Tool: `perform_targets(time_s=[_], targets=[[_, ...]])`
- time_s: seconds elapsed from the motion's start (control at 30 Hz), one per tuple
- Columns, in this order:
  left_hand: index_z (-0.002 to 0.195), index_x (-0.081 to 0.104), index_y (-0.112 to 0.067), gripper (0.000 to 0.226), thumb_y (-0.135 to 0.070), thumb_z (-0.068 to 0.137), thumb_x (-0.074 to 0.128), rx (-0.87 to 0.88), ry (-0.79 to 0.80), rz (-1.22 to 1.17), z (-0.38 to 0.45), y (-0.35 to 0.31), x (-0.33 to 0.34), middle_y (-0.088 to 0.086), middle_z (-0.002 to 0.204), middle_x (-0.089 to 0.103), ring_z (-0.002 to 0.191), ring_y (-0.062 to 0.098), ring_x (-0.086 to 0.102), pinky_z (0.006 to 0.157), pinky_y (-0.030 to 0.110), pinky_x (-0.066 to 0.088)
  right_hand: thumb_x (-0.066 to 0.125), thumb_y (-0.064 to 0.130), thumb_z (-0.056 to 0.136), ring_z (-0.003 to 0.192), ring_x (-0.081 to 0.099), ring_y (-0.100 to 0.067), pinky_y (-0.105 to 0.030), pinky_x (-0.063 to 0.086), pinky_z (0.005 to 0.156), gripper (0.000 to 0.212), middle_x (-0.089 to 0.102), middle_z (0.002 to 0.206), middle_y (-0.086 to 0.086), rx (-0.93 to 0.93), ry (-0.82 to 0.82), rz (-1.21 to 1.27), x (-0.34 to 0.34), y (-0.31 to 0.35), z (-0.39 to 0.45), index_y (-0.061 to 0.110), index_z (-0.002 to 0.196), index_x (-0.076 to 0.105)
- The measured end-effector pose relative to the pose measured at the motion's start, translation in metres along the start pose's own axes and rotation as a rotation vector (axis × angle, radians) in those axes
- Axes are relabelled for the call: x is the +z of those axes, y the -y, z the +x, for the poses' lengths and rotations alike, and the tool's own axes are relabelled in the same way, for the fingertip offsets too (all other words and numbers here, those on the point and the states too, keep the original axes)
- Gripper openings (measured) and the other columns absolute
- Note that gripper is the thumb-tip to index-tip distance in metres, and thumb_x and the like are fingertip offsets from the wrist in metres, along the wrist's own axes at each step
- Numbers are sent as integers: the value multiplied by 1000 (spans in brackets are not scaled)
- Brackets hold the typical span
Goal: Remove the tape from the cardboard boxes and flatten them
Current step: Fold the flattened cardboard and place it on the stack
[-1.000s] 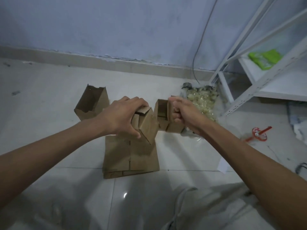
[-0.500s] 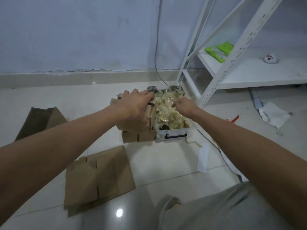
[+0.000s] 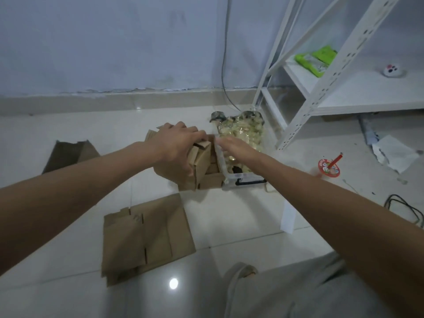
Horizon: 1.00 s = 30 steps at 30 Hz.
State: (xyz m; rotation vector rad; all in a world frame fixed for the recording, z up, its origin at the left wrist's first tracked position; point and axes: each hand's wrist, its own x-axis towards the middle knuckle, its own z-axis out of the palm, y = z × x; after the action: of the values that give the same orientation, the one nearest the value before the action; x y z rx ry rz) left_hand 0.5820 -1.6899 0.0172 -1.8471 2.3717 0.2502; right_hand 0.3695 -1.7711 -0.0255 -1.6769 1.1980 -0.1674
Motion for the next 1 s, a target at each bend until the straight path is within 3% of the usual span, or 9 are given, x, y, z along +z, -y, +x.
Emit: perform_targets(time_s=[0.17, 0.27, 0.33, 0.5, 0.6, 0.7, 0.83, 0.9, 1.0], targets=[[146, 42, -46, 100, -72, 60, 84, -37, -69, 81, -87, 34, -11, -11, 144, 45, 133, 25, 41, 109, 50, 37, 57, 71, 95, 122, 68, -16, -42, 60, 98, 52, 71, 131, 3, -46, 260, 285, 75, 62, -38, 35, 131, 69], [155, 32, -43, 109, -74, 63, 84, -166, -188, 69, -153, 51, -11, -6, 155, 37, 144, 25, 32, 117, 51, 32, 65, 54, 99, 117, 67, -17, -31, 61, 92, 41, 71, 125, -3, -120, 169, 274, 115, 87, -61, 21, 124, 71], [157, 28, -33, 116, -67, 63, 87, -339, -270, 2, -195, 53, -7, 2, 161, 30, 148, 29, 26, 118, 53, 31, 68, 45, 100, 113, 67, -17, -36, 61, 95, 35, 69, 121, -3, -130, 118, 271, 145, 97, -77, 18, 122, 68], [162, 19, -33, 114, -33, 74, 93, -507, -310, -687, -276, 45, 42, -5, 166, 10, 151, 25, 28, 114, 42, 46, 70, 33, 99, 111, 67, -11, -33, 60, 90, 28, 70, 118, 6, -199, 43, 204, 222, 104, -118, 27, 124, 59], [149, 43, -40, 72, -24, 89, 81, -548, -419, -1097, -301, 34, 61, -13, 162, 22, 149, 14, 33, 117, 41, 44, 72, 49, 91, 107, 69, -8, -41, 61, 92, 34, 72, 117, 11, -244, 83, 78, 245, 96, -136, 38, 116, 53], [117, 58, -37, 27, -38, 94, 73, -791, -682, -1308, -309, 21, 59, -12, 139, 42, 128, 11, 50, 106, 46, 53, 73, 68, 81, 105, 66, -2, -30, 59, 85, 54, 66, 115, 16, -295, 84, -28, 256, 98, -156, 34, 115, 48], [115, 48, -34, 54, -49, 78, 86, -1065, -721, -1035, -318, 10, 66, -11, 119, 52, 100, 8, 62, 85, 37, 60, 81, 54, 85, 114, 60, -3, -17, 49, 78, 57, 58, 123, 13, -209, 166, 41, 267, 103, -178, 27, 119, 45], [125, 48, -33, 50, -38, 86, 79, -1098, -659, -1115, -324, 5, 75, -8, 122, 60, 103, 13, 65, 89, 39, 60, 81, 56, 84, 117, 55, -1, -15, 47, 78, 64, 52, 129, 15, -188, 231, 23, 270, 97, -183, 29, 127, 41], [141, 54, -26, 40, -28, 102, 60, -1101, -649, -1235, -333, -5, 79, -5, 128, 65, 109, 13, 63, 78, 22, 56, 74, 60, 87, 114, 55, 1, -10, 47, 73, 84, 44, 132, 19, -111, 270, 125, 274, 93, -188, 34, 151, 25]])
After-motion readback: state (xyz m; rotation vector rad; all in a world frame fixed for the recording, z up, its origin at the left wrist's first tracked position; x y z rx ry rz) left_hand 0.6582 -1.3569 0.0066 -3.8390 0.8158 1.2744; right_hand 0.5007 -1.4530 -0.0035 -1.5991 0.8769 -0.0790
